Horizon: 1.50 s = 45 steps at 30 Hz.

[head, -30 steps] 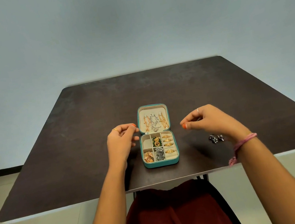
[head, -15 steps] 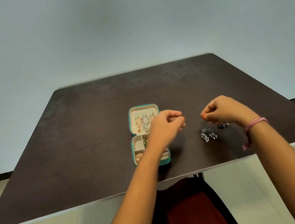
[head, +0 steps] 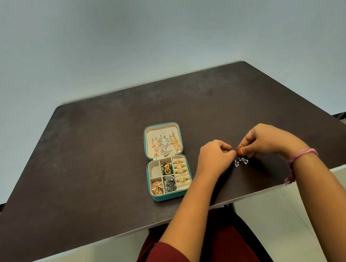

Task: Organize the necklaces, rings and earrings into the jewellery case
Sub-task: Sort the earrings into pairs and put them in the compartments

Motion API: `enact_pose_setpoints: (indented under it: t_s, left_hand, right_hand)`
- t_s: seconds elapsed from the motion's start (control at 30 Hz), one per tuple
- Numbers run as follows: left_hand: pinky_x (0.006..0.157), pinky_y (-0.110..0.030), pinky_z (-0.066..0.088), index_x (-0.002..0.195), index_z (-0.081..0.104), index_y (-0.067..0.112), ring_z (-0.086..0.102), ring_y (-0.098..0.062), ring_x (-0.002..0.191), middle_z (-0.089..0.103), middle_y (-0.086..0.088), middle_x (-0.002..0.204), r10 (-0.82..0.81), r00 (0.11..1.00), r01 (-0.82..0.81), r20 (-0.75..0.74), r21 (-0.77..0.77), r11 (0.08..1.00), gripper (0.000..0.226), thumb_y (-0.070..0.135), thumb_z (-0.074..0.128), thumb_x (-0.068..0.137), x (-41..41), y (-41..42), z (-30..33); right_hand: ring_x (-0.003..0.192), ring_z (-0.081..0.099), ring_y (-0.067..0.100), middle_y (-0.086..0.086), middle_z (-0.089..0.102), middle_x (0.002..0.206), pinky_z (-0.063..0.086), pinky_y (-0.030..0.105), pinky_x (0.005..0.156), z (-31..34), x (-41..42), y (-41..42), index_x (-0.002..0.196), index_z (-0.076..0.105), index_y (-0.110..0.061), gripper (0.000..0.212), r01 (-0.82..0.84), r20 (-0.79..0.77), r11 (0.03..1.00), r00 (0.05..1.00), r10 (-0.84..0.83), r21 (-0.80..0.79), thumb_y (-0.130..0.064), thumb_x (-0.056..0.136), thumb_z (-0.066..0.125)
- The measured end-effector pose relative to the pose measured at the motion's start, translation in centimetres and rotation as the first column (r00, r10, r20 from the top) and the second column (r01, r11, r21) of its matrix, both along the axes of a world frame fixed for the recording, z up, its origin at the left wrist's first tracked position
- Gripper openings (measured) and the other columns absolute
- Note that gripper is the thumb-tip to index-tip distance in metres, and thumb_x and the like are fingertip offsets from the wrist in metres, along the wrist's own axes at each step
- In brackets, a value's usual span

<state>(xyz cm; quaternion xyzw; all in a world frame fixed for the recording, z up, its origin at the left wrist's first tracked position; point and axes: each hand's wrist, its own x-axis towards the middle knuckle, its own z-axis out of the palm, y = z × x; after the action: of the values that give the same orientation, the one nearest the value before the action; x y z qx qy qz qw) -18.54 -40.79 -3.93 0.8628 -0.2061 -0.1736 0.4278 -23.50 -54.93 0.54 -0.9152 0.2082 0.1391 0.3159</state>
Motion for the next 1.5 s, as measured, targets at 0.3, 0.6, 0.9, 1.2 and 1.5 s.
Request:
enact_pose_setpoints:
  t_s: [0.3,0.6,0.9,1.2,1.5]
  left_hand:
    - [0.073,-0.021,0.044,0.092,0.072,0.021,0.056,-0.005,0.078,0.063,0.010,0.081,0.027,0.999,-0.028,-0.022,-0.086,0.996,0.013,0.019,0.061,0.086,-0.1,0.3,-0.4]
    - [0.074,-0.022,0.049,0.093,0.071,0.021,0.063,-0.007,0.082,0.072,0.001,0.089,0.033,0.991,-0.089,-0.133,-0.437,0.895,0.008,0.019,0.065,0.088,-0.1,1.6,1.1]
    - [0.065,-0.009,0.044,0.094,0.070,0.019,0.061,0.006,0.076,0.073,0.001,0.092,0.058,0.996,-0.091,-0.073,-0.615,0.783,0.008,0.017,0.066,0.088,0.4,3.9,5.4]
    - [0.074,-0.021,0.047,0.097,0.072,0.026,0.062,-0.006,0.087,0.074,0.005,0.093,0.065,0.989,-0.137,-0.135,-0.641,0.756,0.012,0.023,0.063,0.090,1.0,7.3,7.5]
    - [0.090,-0.034,0.049,0.101,0.073,0.023,0.061,-0.009,0.092,0.073,-0.001,0.101,0.082,0.981,-0.180,-0.174,-0.676,0.715,0.015,0.023,0.062,0.091,1.0,9.7,8.2]
  right_hand:
    - [0.070,0.063,0.007,-0.007,0.068,0.071,0.048,0.018,0.062,-0.6,-0.1,1.4,0.071,0.072,-0.021,0.017,-0.007,0.038,0.989,0.999,0.013,-0.151,-0.014,0.085,0.065]
    - [0.072,0.062,0.011,-0.007,0.066,0.075,0.046,0.021,0.062,0.6,-0.8,1.7,0.080,0.067,-0.026,0.013,0.024,0.376,0.997,0.927,0.005,-0.074,-0.020,0.090,0.062]
    - [0.087,0.069,0.016,-0.007,0.074,0.084,0.054,0.041,0.086,2.9,-0.8,2.6,0.087,0.071,-0.025,0.005,0.032,0.661,0.986,0.739,-0.133,0.163,-0.026,0.087,0.066]
    - [0.079,0.064,-0.002,0.001,0.074,0.094,0.045,0.007,0.065,4.6,-0.6,5.2,0.102,0.071,-0.014,0.014,-0.092,0.724,0.889,0.621,-0.301,0.449,-0.017,0.090,0.062]
    - [0.089,0.064,0.007,-0.006,0.074,0.087,0.048,0.019,0.071,4.9,0.1,7.3,0.094,0.072,-0.023,0.010,-0.122,0.689,0.820,0.620,-0.377,0.559,-0.025,0.088,0.064]
